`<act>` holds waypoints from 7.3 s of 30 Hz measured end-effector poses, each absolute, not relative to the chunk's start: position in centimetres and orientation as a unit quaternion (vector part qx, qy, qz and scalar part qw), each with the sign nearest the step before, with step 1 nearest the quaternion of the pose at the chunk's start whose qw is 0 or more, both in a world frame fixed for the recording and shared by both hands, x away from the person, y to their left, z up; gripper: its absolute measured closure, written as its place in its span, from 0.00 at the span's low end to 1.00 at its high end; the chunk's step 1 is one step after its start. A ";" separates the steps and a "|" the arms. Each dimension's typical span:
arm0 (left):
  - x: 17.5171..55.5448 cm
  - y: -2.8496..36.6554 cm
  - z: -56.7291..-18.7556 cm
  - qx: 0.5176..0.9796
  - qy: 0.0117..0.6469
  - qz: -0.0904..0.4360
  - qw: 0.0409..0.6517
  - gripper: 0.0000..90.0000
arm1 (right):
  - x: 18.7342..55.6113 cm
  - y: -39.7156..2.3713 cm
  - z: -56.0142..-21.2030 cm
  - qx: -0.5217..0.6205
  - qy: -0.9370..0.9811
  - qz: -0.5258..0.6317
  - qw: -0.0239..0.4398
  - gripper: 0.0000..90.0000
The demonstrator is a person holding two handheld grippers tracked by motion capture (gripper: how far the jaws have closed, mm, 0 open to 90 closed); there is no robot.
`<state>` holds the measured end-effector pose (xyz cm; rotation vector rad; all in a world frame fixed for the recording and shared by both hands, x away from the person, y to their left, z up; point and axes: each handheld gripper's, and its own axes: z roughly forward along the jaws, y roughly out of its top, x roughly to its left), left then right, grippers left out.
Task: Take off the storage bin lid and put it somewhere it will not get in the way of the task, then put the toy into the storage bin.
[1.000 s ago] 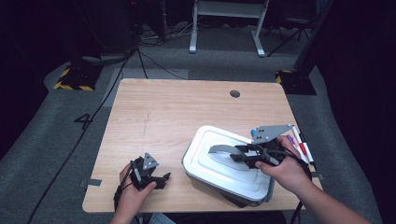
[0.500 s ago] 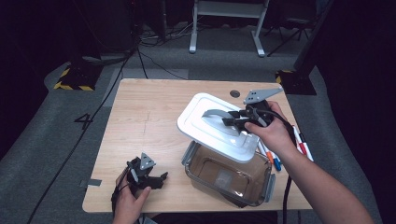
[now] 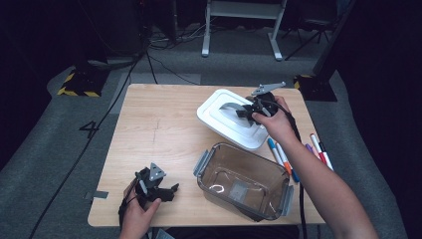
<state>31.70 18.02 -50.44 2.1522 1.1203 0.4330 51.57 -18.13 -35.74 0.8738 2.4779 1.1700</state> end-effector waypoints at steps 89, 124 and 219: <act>32.3 17.7 -50.5 0.818 0.444 0.164 0.327 0.09 | 46.2 -29.2 -46.0 0.476 0.838 0.246 0.103 0.75; 32.5 17.6 -50.5 0.820 0.441 0.161 0.326 0.07 | 44.3 -30.3 -39.5 0.504 0.792 0.328 0.106 0.86; 33.4 17.1 -50.6 0.828 0.435 0.158 0.316 0.00 | 35.5 -9.9 -43.6 0.225 0.960 0.132 -0.099 0.86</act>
